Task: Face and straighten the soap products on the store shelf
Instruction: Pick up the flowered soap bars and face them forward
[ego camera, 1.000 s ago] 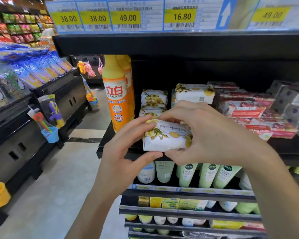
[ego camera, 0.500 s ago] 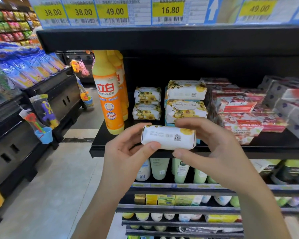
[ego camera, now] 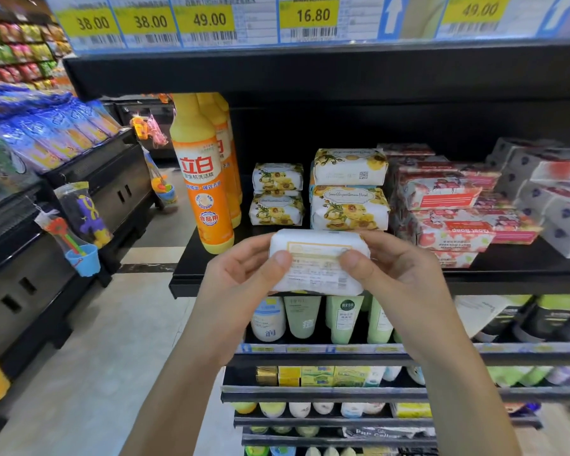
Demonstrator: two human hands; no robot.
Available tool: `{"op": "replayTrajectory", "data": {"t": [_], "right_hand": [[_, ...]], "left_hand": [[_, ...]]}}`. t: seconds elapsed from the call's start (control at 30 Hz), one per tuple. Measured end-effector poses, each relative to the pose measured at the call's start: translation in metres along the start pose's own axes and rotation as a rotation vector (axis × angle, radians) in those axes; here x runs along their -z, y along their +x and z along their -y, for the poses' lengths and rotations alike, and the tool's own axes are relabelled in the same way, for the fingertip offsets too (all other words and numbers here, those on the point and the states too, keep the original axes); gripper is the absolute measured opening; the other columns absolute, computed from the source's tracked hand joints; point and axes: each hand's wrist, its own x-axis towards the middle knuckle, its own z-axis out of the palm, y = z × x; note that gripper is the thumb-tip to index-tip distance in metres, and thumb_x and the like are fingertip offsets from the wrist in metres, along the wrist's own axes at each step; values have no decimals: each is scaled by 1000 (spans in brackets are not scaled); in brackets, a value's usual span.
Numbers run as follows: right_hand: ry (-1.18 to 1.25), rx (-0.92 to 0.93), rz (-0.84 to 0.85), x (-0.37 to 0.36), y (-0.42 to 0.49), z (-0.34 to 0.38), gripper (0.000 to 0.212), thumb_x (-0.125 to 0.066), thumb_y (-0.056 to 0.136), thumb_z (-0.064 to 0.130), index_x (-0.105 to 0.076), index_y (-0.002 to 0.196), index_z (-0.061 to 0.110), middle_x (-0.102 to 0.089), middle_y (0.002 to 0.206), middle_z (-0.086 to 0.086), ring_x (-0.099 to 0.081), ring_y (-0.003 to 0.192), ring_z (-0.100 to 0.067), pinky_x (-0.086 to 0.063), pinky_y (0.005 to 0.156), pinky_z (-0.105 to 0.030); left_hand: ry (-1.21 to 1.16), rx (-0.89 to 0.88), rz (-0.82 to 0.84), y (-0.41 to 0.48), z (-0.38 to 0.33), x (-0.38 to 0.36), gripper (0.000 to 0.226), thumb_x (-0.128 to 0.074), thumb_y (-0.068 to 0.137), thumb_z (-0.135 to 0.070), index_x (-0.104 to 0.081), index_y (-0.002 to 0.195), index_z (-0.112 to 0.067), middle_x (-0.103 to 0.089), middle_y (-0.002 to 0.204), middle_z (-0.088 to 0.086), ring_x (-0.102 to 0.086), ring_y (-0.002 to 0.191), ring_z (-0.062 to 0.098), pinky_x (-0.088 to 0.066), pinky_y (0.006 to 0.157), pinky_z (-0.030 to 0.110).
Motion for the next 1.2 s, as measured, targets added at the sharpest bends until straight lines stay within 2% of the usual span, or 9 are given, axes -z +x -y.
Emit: {"op": "replayTrajectory", "data": {"t": [0.2, 0.33, 0.43, 0.57, 0.73, 0.83, 0.93, 1.1, 1.2], "right_hand": [[8, -69, 28, 0, 0, -10, 44, -71, 78, 36, -71, 119, 19, -79, 105, 3, -73, 95, -9, -58, 74, -24], [-56, -8, 129, 6, -4, -10, 68, -78, 74, 23, -56, 138, 29, -67, 123, 26, -68, 111, -4, -56, 89, -23], [-127, 26, 208, 9, -7, -13, 80, -83, 74, 13, -50, 144, 32, -62, 135, 24, -65, 120, -17, -55, 99, -34], [-140, 55, 230, 11, -7, -18, 79, -80, 80, -4, -50, 145, 30, -58, 141, 19, -61, 126, -18, -52, 103, -39], [-36, 80, 144, 11, -9, -23, 64, -82, 74, 8, -63, 133, 26, -68, 132, 1, -65, 121, -24, -53, 102, -36], [-31, 67, 116, 10, -10, -21, 60, -80, 76, 14, -64, 132, 26, -71, 125, 7, -68, 113, -20, -55, 95, -29], [-10, 38, 67, 8, -10, -19, 56, -79, 75, 18, -65, 130, 23, -73, 119, 12, -71, 105, -15, -56, 87, -24], [-14, -13, 15, 3, -9, -15, 56, -78, 71, 32, -69, 126, 24, -73, 114, 21, -72, 95, -6, -55, 80, -19], [-25, -39, 24, 2, -8, -16, 56, -78, 72, 39, -69, 126, 26, -73, 118, 17, -73, 98, -10, -57, 85, -25]], "left_hand": [[-86, 75, -66, -2, 5, -3, 51, -71, 79, -28, -68, 126, -10, -77, 114, 8, -73, 109, 25, -57, 93, 42], [-106, 112, -95, -3, 4, -3, 50, -70, 80, -30, -68, 125, -8, -77, 112, 10, -73, 108, 26, -57, 93, 46], [-123, 131, -94, -2, 5, -3, 49, -69, 81, -31, -68, 124, -8, -77, 111, 10, -74, 106, 24, -63, 85, 37], [-127, 144, -71, -3, 5, -4, 50, -70, 79, -33, -69, 122, -7, -78, 108, 10, -75, 101, 22, -62, 74, 27], [-157, 96, -55, -3, 5, -7, 48, -67, 84, -33, -67, 125, -9, -77, 112, 10, -74, 106, 25, -62, 75, 29], [-173, 57, 19, -3, 6, -4, 46, -70, 94, -33, -61, 136, -14, -73, 123, 8, -69, 116, 25, -61, 88, 34], [-91, 0, 142, -3, 11, 3, 71, -77, 83, -27, -49, 148, -25, -65, 138, 1, -62, 128, 21, -54, 102, 35], [-28, -90, 168, -2, 15, 4, 71, -81, 78, 2, -54, 142, -16, -67, 132, 6, -64, 123, 25, -56, 95, 31], [24, -150, 112, 0, 14, 2, 62, -79, 73, -1, -61, 131, -14, -71, 122, 4, -67, 117, 24, -58, 88, 29]]}}
